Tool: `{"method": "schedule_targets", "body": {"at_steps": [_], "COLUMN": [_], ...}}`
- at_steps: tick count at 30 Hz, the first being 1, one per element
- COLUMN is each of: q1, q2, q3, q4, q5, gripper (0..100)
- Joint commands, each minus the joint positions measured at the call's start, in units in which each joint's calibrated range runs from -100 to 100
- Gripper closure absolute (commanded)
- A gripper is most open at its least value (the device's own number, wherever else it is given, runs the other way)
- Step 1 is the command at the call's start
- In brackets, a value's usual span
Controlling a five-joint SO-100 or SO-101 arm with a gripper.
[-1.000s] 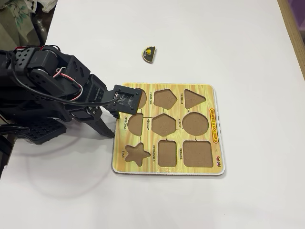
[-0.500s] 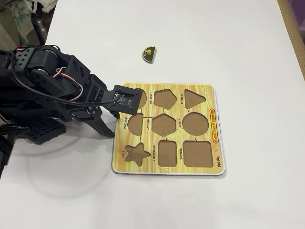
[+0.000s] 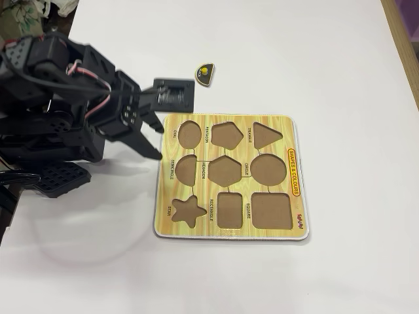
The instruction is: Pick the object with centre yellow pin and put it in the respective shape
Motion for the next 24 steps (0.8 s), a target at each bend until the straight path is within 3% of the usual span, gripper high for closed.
{"method": "schedule_targets", "body": {"at_steps": [1, 10, 24], "q1": [-2.51, -15.5, -37.28], "q2": [11.42, 39.87, 57.19], "q3": [-12.95, -33.36, -50.45], "q4": [0.14, 0.14, 0.05], "q5": [0.26, 0.26, 0.31], "gripper": [81, 81, 81]}}
